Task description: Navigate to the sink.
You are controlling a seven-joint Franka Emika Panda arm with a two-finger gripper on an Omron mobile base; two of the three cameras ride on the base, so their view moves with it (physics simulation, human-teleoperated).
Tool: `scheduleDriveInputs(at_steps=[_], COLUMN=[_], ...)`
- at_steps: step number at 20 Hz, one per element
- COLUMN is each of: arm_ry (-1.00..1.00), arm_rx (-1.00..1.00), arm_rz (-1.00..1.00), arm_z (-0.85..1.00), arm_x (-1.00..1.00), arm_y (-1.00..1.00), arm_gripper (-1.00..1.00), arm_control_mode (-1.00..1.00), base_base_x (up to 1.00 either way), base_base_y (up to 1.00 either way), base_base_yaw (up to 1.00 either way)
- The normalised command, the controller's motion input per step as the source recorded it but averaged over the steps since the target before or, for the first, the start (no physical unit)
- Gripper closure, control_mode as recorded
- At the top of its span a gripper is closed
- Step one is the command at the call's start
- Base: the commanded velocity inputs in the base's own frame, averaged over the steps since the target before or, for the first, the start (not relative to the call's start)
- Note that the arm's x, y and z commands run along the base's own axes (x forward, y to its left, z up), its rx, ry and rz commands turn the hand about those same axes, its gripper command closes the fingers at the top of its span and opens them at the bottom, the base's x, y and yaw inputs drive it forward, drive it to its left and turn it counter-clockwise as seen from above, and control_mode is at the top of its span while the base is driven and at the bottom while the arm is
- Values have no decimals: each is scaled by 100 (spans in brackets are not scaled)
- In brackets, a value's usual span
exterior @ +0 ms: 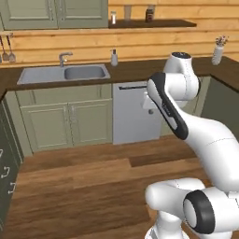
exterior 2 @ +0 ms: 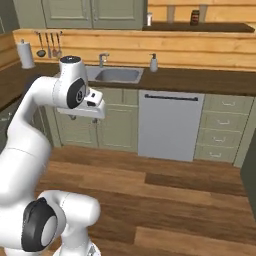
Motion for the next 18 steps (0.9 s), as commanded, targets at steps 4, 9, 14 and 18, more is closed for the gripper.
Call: scheduleDriveInputs(at_steps=[4, 9, 14, 18], arm_ry=[0, 0, 0, 0], arm_rx=[0, 0, 0, 0], arm_rz=[0, 0, 0, 0], arm_z=[0, 0, 0, 0], arm_x=[0, 0, 0, 0], arm_y=[0, 0, 0, 0], arm_gripper=[-100, -100, -100, -100], arm_control_mode=[100, 100, 100, 100], base_base_x=[100, 100, 100, 100], base_base_y=[72, 40, 25, 65], base_base_yaw=[-23, 4, 16, 5])
